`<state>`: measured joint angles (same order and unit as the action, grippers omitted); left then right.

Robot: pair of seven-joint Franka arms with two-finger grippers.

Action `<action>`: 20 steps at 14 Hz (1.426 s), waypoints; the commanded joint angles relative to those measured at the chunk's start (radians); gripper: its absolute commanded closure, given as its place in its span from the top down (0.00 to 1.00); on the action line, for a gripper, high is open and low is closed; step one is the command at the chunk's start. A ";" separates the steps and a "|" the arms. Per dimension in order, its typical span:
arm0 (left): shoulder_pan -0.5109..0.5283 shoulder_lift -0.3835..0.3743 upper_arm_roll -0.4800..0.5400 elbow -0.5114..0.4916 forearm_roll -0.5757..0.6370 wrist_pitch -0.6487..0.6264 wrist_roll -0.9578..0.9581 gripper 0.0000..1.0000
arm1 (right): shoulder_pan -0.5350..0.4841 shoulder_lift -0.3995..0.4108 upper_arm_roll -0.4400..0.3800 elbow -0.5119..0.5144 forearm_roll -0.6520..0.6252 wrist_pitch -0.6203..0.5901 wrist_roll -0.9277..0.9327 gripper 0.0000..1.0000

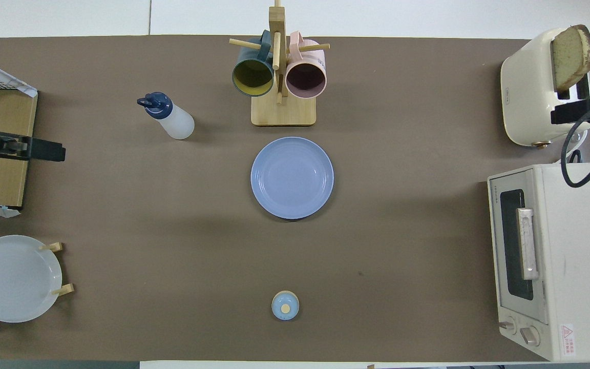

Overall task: Put bread on plate and add seasoning
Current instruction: 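Move the left gripper toward the bottle while the right gripper reaches the toaster, then grasp the blue-capped bottle with the left gripper while the right gripper grasps bread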

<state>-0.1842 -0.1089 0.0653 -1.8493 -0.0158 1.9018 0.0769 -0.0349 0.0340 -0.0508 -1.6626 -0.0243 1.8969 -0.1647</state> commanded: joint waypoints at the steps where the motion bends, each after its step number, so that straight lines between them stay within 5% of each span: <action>1: -0.050 -0.184 0.007 -0.317 -0.018 0.224 -0.048 1.00 | -0.006 -0.036 0.006 -0.109 0.000 0.168 -0.085 1.00; 7: -0.210 -0.224 0.005 -0.539 -0.018 0.541 -0.221 1.00 | -0.083 0.081 0.005 -0.123 -0.115 0.486 -0.102 1.00; 13: -0.221 -0.212 -0.047 -0.671 -0.018 0.797 -0.241 1.00 | -0.111 0.208 0.003 -0.080 -0.118 0.651 0.023 1.00; 17: -0.218 -0.115 -0.055 -0.734 -0.020 1.026 -0.275 1.00 | -0.111 0.267 0.005 -0.045 -0.118 0.715 0.020 0.94; 20: -0.215 0.050 -0.055 -0.732 -0.021 1.279 -0.313 1.00 | -0.120 0.270 0.005 -0.045 -0.120 0.715 0.017 0.86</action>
<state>-0.4006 -0.1713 0.0145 -2.5861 -0.0258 3.0260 -0.2086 -0.1462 0.2930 -0.0493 -1.7247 -0.1297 2.6091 -0.1655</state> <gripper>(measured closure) 0.000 0.106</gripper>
